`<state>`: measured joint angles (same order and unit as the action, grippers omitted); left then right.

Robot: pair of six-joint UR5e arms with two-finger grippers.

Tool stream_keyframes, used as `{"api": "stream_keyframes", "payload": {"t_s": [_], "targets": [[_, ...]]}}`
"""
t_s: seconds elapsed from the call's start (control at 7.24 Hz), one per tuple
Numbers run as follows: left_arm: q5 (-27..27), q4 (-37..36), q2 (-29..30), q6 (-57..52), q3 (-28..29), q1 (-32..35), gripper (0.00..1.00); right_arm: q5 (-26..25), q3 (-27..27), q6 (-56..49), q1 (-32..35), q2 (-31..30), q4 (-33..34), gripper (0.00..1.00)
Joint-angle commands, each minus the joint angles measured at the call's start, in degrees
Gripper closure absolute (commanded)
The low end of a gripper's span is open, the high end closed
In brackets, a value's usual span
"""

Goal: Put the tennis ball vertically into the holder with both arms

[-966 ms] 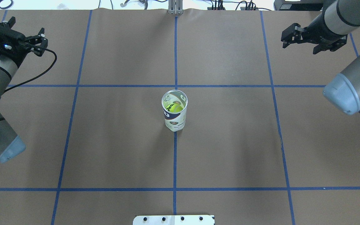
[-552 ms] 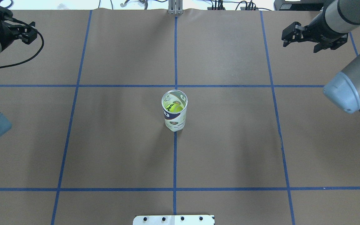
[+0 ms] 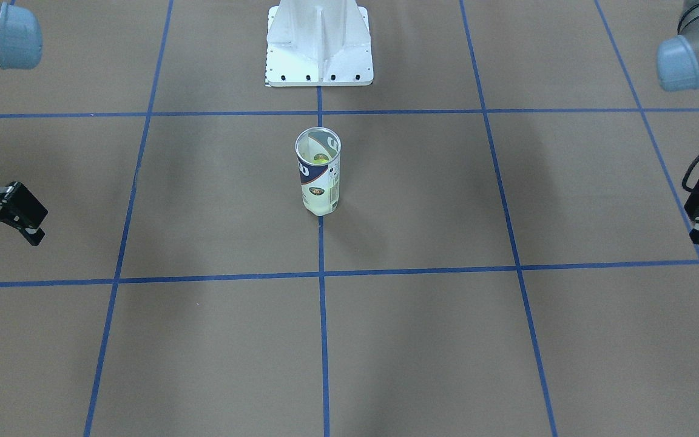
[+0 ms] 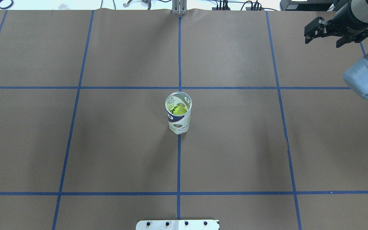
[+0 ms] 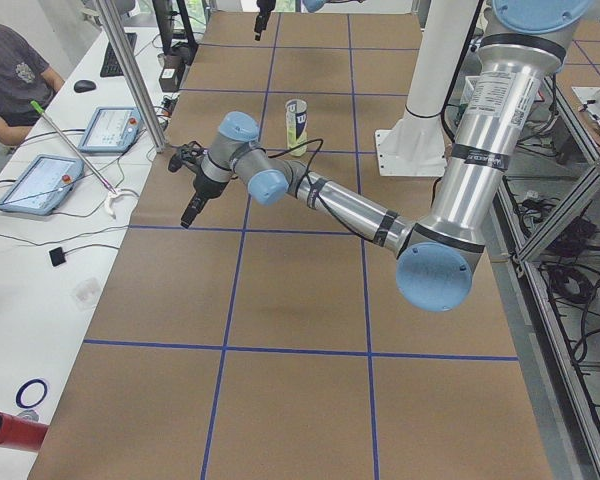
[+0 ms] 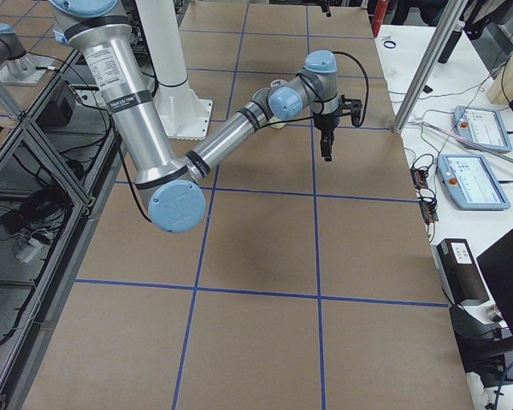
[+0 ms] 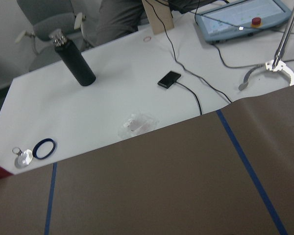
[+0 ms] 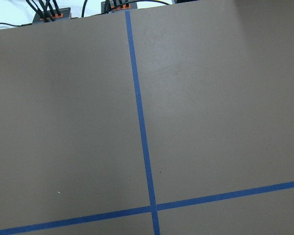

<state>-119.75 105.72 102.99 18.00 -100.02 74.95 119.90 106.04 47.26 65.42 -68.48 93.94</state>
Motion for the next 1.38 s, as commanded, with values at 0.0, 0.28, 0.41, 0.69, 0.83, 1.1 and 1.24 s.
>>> {"api": "stream_keyframes", "payload": {"t_s": [0.0,0.28,0.41,0.69,0.83,1.1,1.24], "targets": [[-6.3,-4.4,-2.6,-6.8,-1.3,3.4,0.07,2.3,-2.0,-7.2,2.9,-2.6,0.0,0.0],[-12.5,-16.3,-4.5,-6.7,-1.0,6.2,0.0,9.5,-6.2,-17.8,8.3,-4.4,0.0,0.0],[-14.2,-19.5,-4.7,-6.7,-0.9,8.1,0.0,11.5,-7.8,-24.0,11.1,-6.2,0.0,0.0],[-21.4,-25.1,-5.6,-5.1,-0.8,11.9,0.0,15.9,-11.4,-34.9,16.4,-9.5,0.0,0.0],[-21.6,-25.0,-8.0,-5.1,-1.3,12.1,0.0,16.8,-11.8,-39.6,18.5,-11.8,0.3,0.0],[-21.0,-24.9,-8.9,-5.1,-2.2,12.3,0.0,17.7,-11.6,-42.6,19.4,-15.2,0.0,0.0],[-21.0,-24.5,-11.1,-5.6,-2.3,12.3,0.0,17.8,-11.1,-43.0,19.5,-15.3,0.2,0.0]]}}
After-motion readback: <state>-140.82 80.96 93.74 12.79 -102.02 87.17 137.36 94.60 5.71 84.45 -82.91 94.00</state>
